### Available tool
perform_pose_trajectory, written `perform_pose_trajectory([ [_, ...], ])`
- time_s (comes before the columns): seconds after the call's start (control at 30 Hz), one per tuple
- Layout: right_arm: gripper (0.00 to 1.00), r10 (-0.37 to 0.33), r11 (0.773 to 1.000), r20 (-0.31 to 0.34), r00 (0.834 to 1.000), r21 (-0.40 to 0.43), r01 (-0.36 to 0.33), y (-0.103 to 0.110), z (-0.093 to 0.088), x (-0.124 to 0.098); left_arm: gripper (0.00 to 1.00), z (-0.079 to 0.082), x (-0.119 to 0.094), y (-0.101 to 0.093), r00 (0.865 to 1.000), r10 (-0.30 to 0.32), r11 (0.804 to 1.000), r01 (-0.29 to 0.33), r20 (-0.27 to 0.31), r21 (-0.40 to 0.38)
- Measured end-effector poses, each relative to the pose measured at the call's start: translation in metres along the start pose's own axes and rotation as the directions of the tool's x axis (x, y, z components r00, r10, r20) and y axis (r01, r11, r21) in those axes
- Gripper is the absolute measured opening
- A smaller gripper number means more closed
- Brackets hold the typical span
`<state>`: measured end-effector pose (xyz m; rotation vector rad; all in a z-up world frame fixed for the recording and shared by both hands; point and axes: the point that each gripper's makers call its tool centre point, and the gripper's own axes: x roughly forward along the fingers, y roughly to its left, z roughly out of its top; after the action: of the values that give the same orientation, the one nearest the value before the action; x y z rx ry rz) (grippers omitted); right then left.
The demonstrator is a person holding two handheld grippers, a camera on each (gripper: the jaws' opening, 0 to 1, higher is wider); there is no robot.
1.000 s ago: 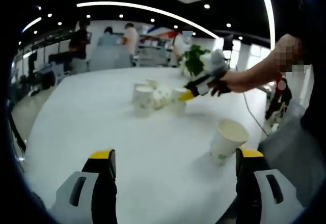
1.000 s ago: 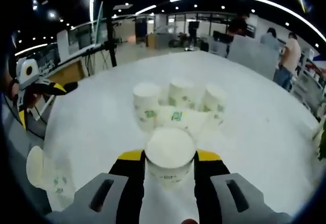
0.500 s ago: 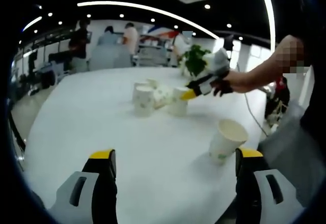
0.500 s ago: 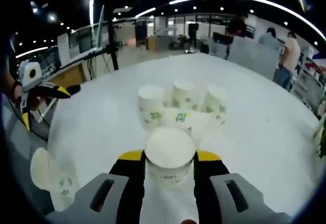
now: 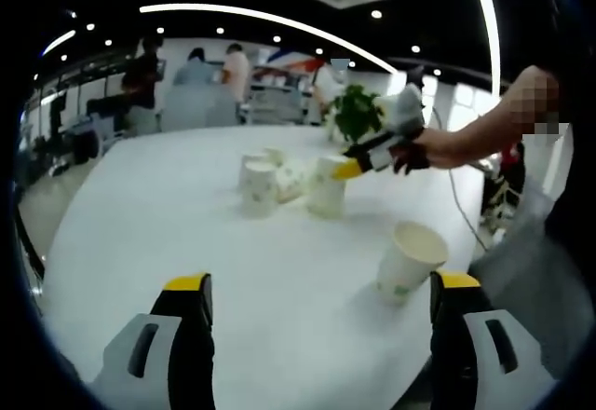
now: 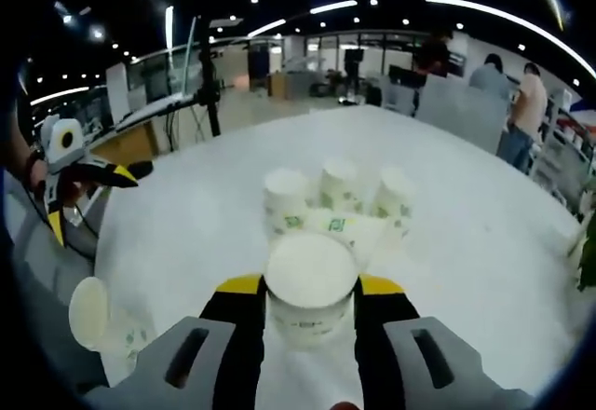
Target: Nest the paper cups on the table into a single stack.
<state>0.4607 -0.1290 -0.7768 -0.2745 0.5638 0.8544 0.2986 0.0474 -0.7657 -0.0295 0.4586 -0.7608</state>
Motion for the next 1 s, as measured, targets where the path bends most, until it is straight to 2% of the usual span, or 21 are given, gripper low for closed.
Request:
perform_pose_trajectory([
  [0.57, 0.34, -0.040, 0.999, 0.101, 0.994, 0.033, 0.037, 0.008, 0.022, -0.046, 0.95, 0.006, -0.002, -0.007, 1.000, -0.022, 1.000, 0.022, 0.010, 0.015],
  [0.87, 0.34, -0.054, 0.998, 0.174, 0.983, 0.034, 0.048, 0.011, 0.047, -0.069, 0.94, 0.009, -0.003, -0.008, 1.000, -0.027, 0.999, 0.027, 0.011, 0.021],
  [1.0, 0.34, -0.052, 0.999, 0.197, 0.979, 0.017, 0.049, 0.019, 0.057, -0.078, 0.94, 0.013, -0.005, -0.009, 1.000, -0.026, 0.999, 0.026, 0.017, 0.029],
])
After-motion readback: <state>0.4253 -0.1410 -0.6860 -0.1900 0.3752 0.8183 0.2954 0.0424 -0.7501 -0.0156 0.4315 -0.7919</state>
